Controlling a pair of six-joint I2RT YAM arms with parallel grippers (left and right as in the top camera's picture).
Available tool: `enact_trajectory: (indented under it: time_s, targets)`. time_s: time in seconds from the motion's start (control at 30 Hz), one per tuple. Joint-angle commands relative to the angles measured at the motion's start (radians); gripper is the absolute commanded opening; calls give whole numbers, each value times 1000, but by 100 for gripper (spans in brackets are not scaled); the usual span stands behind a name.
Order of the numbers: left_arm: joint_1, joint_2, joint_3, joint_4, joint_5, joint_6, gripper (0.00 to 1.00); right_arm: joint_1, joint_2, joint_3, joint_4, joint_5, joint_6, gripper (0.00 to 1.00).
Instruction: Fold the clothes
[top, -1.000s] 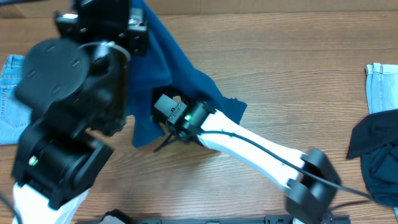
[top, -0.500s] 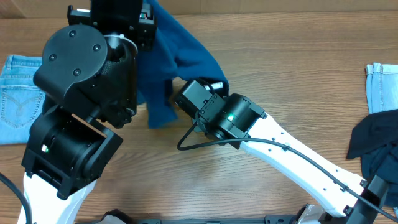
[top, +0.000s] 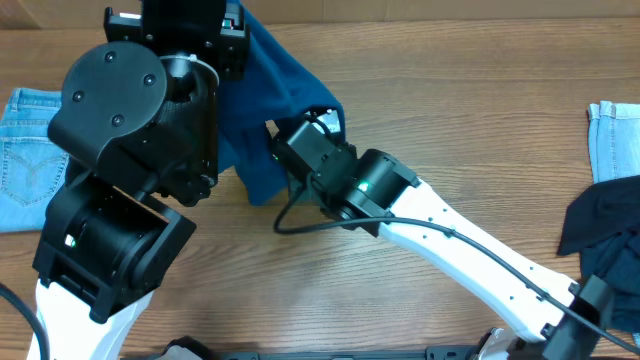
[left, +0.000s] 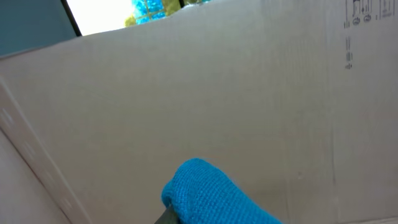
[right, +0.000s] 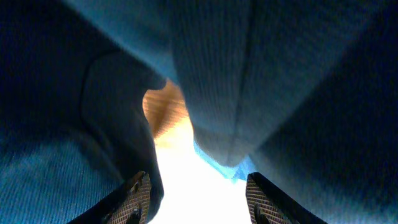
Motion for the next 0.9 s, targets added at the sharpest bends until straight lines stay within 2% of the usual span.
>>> enact_trajectory:
  time_s: [0.0,0.13,0.17,0.2,0.3,0.33,0.4,0.5,0.7,0.87]
  targets:
    - [-3,-80,29,38,-13,26,4,-19,87,8,63,26,-11,54]
    - [-3,-120,29,38,-13,26,4,-49,130,7,150,125,-5,49]
    - [-3,-127,29,38,-13,26,4,-57,132,7,174,130,-5,45]
    - [-3,-132,29,38,-13,26,4,-67,132,7,193,130,-5,4]
    - [-3,-136,29,31,-13,27,4,-73,131,8,193,121,-23,4]
    - [-3,-136,29,31,-14,45,4,-73,127,8,176,75,-84,4]
    - [-2,-134,29,31,-16,56,4,-75,106,14,89,6,-115,4]
    - [-2,-126,29,31,-16,56,4,-125,24,23,-21,80,-117,4]
    - [-2,-117,29,12,-46,55,4,-416,-219,72,-88,111,-283,4]
    - [-2,-77,29,-45,-47,56,4,-562,-269,230,-260,111,-320,4]
